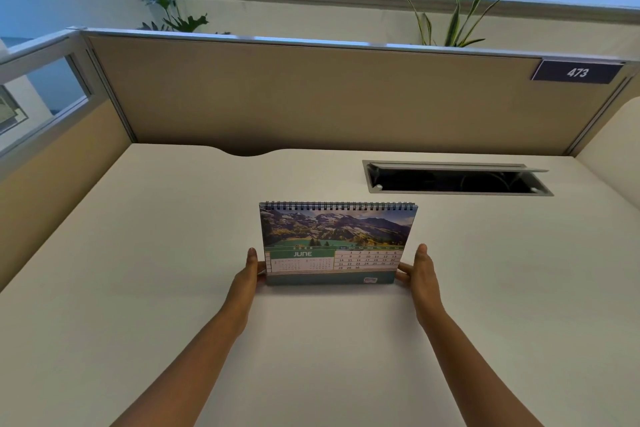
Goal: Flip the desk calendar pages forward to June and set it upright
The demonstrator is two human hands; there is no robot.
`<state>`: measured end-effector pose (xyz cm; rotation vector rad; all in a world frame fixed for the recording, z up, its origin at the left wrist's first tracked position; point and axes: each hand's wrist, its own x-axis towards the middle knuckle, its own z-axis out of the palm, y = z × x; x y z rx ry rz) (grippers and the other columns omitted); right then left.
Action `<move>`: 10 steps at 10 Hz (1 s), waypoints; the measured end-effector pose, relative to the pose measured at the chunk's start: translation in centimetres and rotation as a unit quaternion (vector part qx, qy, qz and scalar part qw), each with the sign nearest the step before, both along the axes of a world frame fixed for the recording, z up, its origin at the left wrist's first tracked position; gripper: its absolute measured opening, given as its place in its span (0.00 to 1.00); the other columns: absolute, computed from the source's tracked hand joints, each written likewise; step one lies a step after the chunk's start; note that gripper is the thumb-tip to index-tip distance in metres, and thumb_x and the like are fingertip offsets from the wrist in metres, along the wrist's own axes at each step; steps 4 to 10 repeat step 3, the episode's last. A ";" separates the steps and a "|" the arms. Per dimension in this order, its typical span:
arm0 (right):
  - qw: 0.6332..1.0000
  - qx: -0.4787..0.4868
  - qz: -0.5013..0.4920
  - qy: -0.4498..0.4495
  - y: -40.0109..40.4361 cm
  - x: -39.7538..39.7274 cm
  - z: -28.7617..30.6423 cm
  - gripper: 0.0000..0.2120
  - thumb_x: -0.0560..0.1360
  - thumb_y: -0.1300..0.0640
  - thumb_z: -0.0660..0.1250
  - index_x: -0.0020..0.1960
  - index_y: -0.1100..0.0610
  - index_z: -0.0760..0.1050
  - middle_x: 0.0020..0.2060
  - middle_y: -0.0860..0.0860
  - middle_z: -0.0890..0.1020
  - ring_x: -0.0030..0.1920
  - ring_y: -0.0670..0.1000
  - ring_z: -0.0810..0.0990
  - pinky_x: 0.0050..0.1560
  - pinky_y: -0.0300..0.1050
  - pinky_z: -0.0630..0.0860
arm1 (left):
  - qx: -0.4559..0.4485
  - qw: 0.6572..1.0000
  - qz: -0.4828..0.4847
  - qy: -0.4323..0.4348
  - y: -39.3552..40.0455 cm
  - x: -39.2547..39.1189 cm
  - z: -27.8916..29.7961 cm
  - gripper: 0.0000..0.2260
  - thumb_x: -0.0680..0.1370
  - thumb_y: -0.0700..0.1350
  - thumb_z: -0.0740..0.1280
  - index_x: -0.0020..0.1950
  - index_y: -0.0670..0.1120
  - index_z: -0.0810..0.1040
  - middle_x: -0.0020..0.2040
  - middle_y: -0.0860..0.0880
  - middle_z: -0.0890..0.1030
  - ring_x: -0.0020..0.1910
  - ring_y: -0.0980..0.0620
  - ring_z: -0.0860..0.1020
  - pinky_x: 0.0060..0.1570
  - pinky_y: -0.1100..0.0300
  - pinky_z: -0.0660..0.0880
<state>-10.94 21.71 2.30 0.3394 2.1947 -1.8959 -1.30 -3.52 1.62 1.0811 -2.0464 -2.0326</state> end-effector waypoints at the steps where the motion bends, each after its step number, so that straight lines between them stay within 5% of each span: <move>1: 0.999 0.023 0.000 0.029 0.9 0.8 -0.2 0.26 0.79 0.43 0.43 0.72 0.54 0.56 0.64 0.63 0.75 0.56 0.63 0.79 0.65 0.59 0.69 | -0.016 1.000 0.009 0.012 -0.2 0.5 -0.3 0.28 0.80 0.57 0.44 0.61 0.42 0.75 0.62 0.40 0.77 0.62 0.42 0.71 0.67 0.49 0.61; 3: 0.992 0.046 -0.051 0.109 3.3 1.8 1.0 0.24 0.79 0.45 0.45 0.72 0.54 0.57 0.65 0.61 0.74 0.61 0.59 0.76 0.67 0.61 0.67 | -0.107 0.992 0.048 0.041 0.2 1.5 -1.2 0.20 0.80 0.52 0.49 0.60 0.42 0.74 0.60 0.41 0.77 0.56 0.44 0.74 0.56 0.56 0.67; 10: 0.992 0.046 -0.051 0.109 3.3 1.8 1.0 0.24 0.79 0.45 0.45 0.72 0.54 0.57 0.65 0.61 0.74 0.61 0.59 0.76 0.67 0.61 0.67 | -0.107 0.992 0.048 0.041 0.2 1.5 -1.2 0.20 0.80 0.52 0.49 0.60 0.42 0.74 0.60 0.41 0.77 0.56 0.44 0.74 0.56 0.56 0.67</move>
